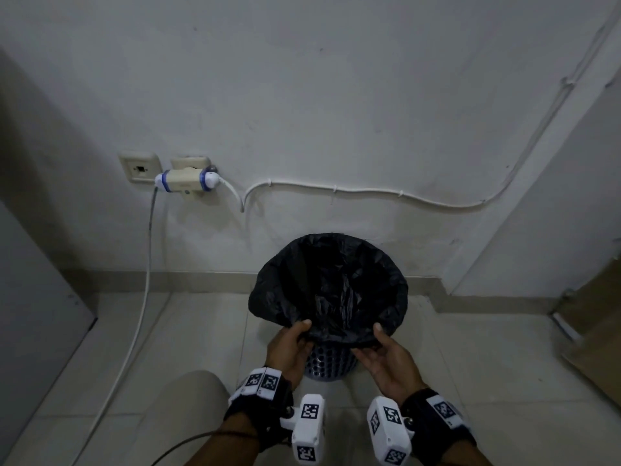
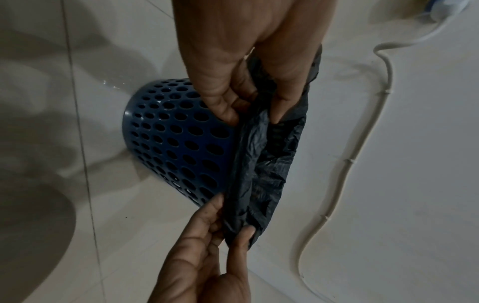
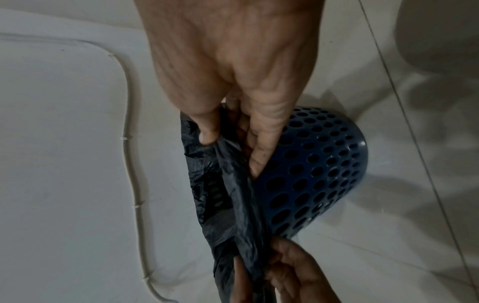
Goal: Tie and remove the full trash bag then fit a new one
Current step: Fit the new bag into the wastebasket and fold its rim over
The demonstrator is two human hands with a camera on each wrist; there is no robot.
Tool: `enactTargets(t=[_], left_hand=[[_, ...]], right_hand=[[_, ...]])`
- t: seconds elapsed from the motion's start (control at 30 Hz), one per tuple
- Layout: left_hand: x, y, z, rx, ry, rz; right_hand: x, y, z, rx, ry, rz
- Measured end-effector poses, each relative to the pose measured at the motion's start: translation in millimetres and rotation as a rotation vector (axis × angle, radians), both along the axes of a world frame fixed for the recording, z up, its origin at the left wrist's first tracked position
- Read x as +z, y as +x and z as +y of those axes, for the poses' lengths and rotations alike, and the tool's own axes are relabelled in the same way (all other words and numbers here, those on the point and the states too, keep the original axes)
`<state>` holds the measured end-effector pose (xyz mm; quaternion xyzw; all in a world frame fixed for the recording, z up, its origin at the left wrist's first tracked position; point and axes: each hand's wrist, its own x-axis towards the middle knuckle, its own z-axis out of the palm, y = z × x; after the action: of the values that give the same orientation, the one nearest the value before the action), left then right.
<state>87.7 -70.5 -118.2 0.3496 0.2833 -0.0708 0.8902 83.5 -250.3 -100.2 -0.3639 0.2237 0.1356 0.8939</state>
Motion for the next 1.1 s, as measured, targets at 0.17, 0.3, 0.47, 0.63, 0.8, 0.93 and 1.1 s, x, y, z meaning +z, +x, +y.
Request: enactTargets(t=[0.17,0.3,0.47,0.63,0.8,0.93,1.1], left_hand=[[-2.5,-4.3,-9.0,0.037,-0.015,-0.039],[-1.4,-10.1,-7.8,-0.023,-0.04,-0.114],[4.3,-11.9,-3.9,0.021,0.077,-0.131],[-1.9,-11.4,-1.0,0.071,0.071,-0.067],[-4.1,-14.1,-3.1,0.128,-0.115,0.002],[1.5,-12.0,-3.9,0.133,-0.15,0.005],[3.2,-10.4,5.0,0.106,-0.164,0.084]], right_hand=[[-1.8,-22.1,19.0,0.036,0.064,0.06],[-4.2,-22.7,29.7,0.012,0.041,0.009],[-7.8,-17.0,26.5,-0.006,0.004,-0.034],[-7.4,-15.5,26.4,-0.001,0.003,-0.054],[-8.8,-14.4,18.4,-0.01,-0.014,-0.074],[-14.3,-14.9,14.7,0.005,-0.037,-0.08],[-19.0,-13.3,15.8,0.01,-0.078,-0.087]])
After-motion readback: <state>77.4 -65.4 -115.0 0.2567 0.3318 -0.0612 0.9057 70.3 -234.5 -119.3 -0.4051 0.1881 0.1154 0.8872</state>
